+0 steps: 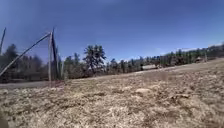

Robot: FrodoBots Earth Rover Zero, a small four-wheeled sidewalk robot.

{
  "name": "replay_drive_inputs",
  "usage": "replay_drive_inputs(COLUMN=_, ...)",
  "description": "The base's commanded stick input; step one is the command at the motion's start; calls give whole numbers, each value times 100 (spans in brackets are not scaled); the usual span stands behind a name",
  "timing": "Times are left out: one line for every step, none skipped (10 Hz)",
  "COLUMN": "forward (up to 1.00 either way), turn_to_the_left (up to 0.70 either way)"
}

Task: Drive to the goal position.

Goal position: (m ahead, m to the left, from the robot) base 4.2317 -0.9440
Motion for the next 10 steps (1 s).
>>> replay_drive_inputs(forward=70, turn_to_the_left=0)
replay_drive_inputs(forward=70, turn_to_the_left=0)
replay_drive_inputs(forward=70, turn_to_the_left=0)
replay_drive_inputs(forward=70, turn_to_the_left=0)
replay_drive_inputs(forward=70, turn_to_the_left=0)
replay_drive_inputs(forward=70, turn_to_the_left=0)
replay_drive_inputs(forward=70, turn_to_the_left=-16)
replay_drive_inputs(forward=70, turn_to_the_left=-35)
replay_drive_inputs(forward=70, turn_to_the_left=-35)
replay_drive_inputs(forward=70, turn_to_the_left=-35)
